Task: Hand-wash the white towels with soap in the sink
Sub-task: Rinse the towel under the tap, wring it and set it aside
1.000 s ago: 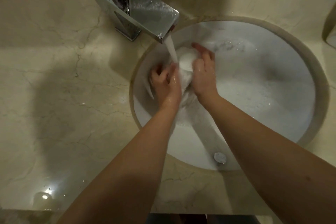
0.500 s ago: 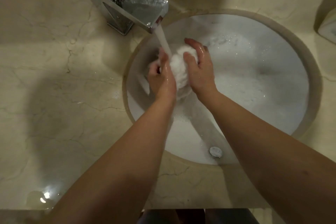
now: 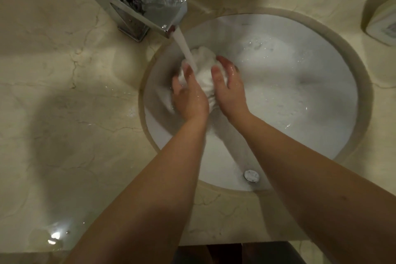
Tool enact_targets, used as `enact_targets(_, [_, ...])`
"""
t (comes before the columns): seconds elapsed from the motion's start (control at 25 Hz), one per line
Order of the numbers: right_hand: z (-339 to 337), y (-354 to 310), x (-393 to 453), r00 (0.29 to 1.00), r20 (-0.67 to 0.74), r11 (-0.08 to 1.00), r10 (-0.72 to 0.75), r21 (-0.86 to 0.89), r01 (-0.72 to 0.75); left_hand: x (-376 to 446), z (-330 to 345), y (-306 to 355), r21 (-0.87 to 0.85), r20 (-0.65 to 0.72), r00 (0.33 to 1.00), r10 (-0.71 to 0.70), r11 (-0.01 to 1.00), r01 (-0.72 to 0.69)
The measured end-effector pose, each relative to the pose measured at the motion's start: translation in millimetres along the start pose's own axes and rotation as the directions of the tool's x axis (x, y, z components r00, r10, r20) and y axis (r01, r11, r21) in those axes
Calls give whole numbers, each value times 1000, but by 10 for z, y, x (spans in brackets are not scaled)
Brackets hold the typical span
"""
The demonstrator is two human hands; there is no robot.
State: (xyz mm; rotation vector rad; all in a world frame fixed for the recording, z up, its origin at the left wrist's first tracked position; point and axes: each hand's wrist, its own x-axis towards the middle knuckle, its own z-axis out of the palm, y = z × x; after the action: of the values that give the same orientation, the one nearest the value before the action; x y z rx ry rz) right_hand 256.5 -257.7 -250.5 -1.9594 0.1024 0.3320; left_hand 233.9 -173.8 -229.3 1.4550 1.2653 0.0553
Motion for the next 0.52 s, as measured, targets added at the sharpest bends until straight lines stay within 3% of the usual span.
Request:
enact_targets(0.08, [15, -57, 4, 999, 17, 999, 35, 6, -36, 40, -37, 40, -74, 83, 996, 20, 997, -14])
enact_targets(0.16, [50, -121, 17, 996, -20, 996, 86, 26, -86, 51, -130, 80, -95, 133, 980, 151, 986, -139])
enact_targets(0.28, [101, -263, 115, 921, -171, 934, 349, 146, -327, 20, -277, -5, -46, 245, 925, 290, 957, -288])
enact_targets(0.36, [95, -318, 170, 872, -132, 876, 471, 189, -444, 38, -287, -84, -21, 288, 893, 345, 935, -354])
enact_targets(0.52, [166, -218, 85, 917, -81, 918, 390, 106, -382, 162, -83, -31, 112, 77, 916, 394, 909, -401])
